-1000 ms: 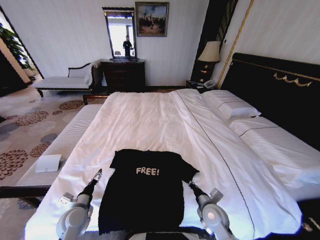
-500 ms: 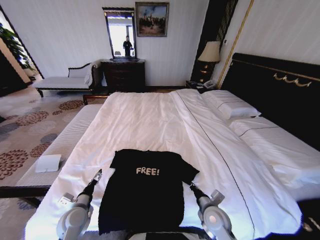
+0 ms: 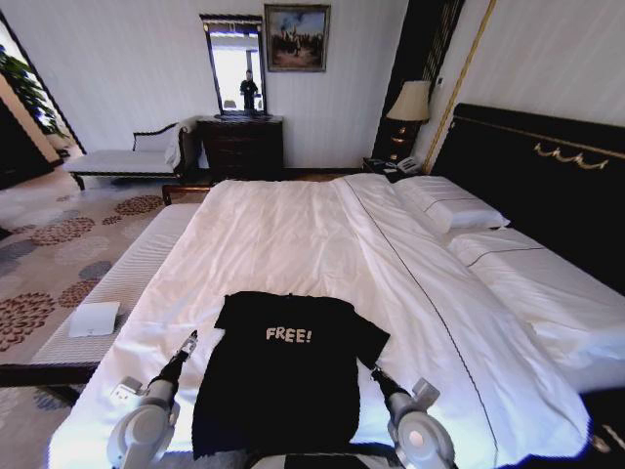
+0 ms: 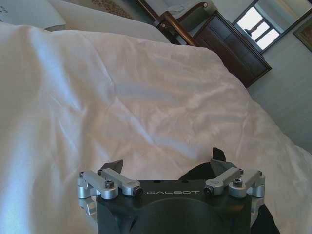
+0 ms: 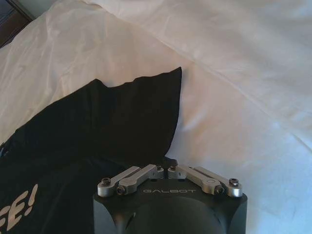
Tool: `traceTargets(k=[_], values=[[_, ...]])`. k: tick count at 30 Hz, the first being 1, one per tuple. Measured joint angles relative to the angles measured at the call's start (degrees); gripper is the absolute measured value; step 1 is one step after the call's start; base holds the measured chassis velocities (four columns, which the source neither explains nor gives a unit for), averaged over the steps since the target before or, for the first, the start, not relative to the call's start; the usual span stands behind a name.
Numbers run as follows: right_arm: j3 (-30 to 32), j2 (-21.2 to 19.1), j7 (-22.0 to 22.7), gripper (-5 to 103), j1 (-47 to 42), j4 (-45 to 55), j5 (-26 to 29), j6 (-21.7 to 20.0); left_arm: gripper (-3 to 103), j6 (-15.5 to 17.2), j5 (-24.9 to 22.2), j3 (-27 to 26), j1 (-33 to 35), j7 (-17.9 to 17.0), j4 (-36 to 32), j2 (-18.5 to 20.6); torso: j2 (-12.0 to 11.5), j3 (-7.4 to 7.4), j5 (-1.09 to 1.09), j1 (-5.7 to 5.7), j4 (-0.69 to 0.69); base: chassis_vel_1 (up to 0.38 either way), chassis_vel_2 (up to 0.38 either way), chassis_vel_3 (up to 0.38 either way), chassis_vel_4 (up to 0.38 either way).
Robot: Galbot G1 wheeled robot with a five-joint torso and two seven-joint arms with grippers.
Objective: Fold the clothes on the bed.
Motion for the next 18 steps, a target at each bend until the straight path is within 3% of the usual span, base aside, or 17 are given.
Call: traceTargets(k=[2,5,8,14,18], values=[[-0.07,0.15,-0.38,-1,0.10,-0.25,-0.23,0.30,100,-0.01,0.00,0.00,-0.02,0.00,0.02,0.00,0.00,0.00,0.00,0.00,0.00,0.000,0.000,0.000,0.000],[0.09,-0.01,-1.22,15,0.27,-0.42,-0.51,0.79,100,-0.01,0.00,0.03,-0.13,0.00,0.13,-0.02,0.00,0.00,0.00,0.00,0.00,0.000,0.000,0.000,0.000],[0.56,-0.25,-1.24,20,0.85,-0.61,-0.51,1.00,100,-0.03,0.01,0.03,-0.20,0.00,0.38,0.00,0.00,0.00,0.00,0.00,0.00,0.000,0.000,0.000,0.000],[1.75,-0.99,-1.09,48,4.17,-3.27,-0.56,2.02,100,-0.10,0.19,0.21,-0.51,0.01,1.03,-0.03,0.00,0.00,0.00,0.00,0.00,0.000,0.000,0.000,0.000],[2.26,-2.11,-1.09,58,7.14,-5.86,0.69,1.81,100,-0.11,0.53,0.53,-0.79,0.02,1.20,-0.18,0.00,0.00,0.00,0.00,0.00,0.000,0.000,0.000,0.000]])
